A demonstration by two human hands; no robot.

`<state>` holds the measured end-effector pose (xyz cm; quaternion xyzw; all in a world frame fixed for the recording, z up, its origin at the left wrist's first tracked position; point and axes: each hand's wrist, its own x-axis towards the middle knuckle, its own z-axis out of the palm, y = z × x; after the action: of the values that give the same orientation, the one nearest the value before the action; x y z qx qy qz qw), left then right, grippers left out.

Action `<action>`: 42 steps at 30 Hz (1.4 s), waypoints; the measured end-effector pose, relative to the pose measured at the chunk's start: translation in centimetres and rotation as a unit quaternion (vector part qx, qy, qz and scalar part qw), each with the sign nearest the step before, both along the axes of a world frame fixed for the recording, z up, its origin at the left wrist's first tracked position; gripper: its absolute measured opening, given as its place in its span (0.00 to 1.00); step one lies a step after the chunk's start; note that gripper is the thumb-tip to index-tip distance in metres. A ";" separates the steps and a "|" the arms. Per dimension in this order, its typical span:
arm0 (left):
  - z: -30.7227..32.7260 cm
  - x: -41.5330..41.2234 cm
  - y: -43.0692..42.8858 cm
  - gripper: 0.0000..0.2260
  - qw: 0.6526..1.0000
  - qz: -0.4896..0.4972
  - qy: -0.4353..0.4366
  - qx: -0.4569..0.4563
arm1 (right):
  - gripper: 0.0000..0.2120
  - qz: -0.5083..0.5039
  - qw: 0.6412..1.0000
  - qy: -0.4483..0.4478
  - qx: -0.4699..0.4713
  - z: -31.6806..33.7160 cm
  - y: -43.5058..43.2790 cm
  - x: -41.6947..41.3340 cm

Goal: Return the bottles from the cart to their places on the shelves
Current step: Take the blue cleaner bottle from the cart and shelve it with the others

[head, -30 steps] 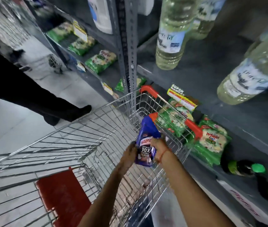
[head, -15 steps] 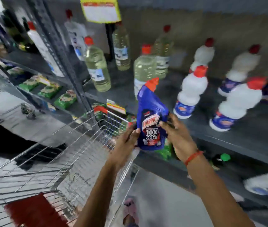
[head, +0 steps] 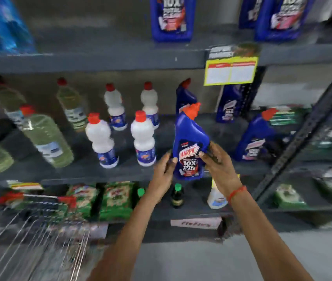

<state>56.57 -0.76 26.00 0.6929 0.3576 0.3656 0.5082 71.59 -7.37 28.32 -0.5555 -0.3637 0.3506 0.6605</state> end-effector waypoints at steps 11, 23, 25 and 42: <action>-2.8 8.2 5.8 0.16 0.995 -0.004 0.086 0.046 | 0.19 -0.020 0.999 -0.027 -0.015 -3.1 4.9 6.6; -3.7 8.8 6.1 0.17 0.994 -0.024 0.091 0.052 | 0.21 -0.053 0.998 0.026 -0.037 -4.2 5.7 7.1; -3.6 8.8 5.9 0.17 0.994 -0.028 0.093 0.045 | 0.21 -0.067 0.996 0.027 -0.058 -3.7 5.8 7.0; -5.1 8.5 8.2 0.24 0.985 -0.076 0.089 -0.127 | 0.53 -0.354 0.910 -0.119 -0.181 -7.3 1.2 14.4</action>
<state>65.12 7.49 20.94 0.6777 0.3907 0.2145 0.5848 85.99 -6.17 20.99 -0.7954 -0.1490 0.0848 0.5813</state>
